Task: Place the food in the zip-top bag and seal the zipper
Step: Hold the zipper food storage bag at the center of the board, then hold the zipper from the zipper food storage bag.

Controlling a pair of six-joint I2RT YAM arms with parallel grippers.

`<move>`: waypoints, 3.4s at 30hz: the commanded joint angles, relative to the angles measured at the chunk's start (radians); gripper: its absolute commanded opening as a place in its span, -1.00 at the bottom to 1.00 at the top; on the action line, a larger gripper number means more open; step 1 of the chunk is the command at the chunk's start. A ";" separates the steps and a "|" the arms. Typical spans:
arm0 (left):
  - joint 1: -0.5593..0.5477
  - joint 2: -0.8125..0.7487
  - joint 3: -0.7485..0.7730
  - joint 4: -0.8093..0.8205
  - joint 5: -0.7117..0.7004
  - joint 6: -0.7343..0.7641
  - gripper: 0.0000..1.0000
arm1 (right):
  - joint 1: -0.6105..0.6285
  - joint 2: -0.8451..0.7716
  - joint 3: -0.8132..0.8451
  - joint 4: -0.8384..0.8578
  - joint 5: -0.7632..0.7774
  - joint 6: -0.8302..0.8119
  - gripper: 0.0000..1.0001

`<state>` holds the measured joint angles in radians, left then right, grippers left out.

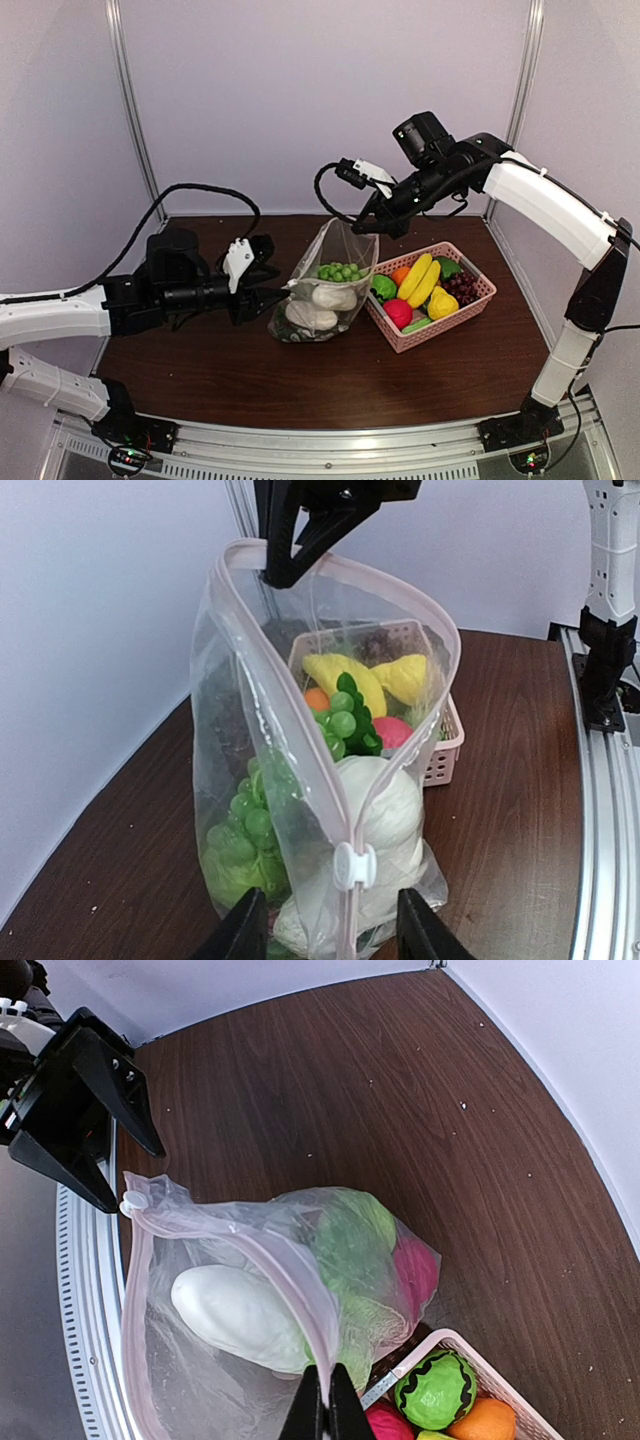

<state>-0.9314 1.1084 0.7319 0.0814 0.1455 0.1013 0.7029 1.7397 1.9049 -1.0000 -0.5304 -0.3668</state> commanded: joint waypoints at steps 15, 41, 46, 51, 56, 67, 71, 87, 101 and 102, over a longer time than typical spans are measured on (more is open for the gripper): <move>-0.013 0.002 0.054 -0.031 -0.176 0.052 -0.92 | -0.013 -0.051 -0.063 -0.009 0.015 -0.002 -1.00; -0.017 0.241 0.759 -0.808 0.091 -0.098 -1.00 | 0.089 0.008 0.136 -0.087 -0.289 -0.131 0.11; -0.017 0.234 0.808 -0.817 0.107 -0.169 -1.00 | 0.142 0.039 0.147 0.017 -0.283 -0.034 0.10; -0.016 0.273 0.997 -1.004 0.100 -0.179 -1.00 | 0.176 0.029 0.182 0.062 -0.265 0.012 0.13; -0.017 0.292 1.024 -1.029 0.131 -0.212 -1.00 | 0.222 0.042 0.202 0.089 -0.250 0.058 0.18; -0.015 0.290 0.967 -1.038 0.049 -0.219 -1.00 | 0.216 0.032 0.264 0.053 -0.052 0.028 0.18; -0.015 0.290 0.963 -1.005 0.027 -0.256 -1.00 | 0.216 0.009 0.222 0.087 -0.075 0.061 0.18; -0.014 0.285 0.928 -0.862 0.106 -0.410 -1.00 | 0.234 0.094 0.240 0.105 -0.094 0.108 -0.02; -0.014 0.265 0.912 -0.864 0.089 -0.405 -1.00 | 0.245 0.071 0.202 0.095 -0.020 0.079 -0.59; -0.013 0.265 0.910 -0.864 0.086 -0.402 -1.00 | 0.245 0.069 0.200 0.094 -0.017 0.076 -0.63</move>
<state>-0.9428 1.4151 1.6447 -0.8696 0.2169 -0.2985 0.9432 1.8328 2.1284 -0.9020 -0.5991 -0.2775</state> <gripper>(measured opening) 0.019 0.217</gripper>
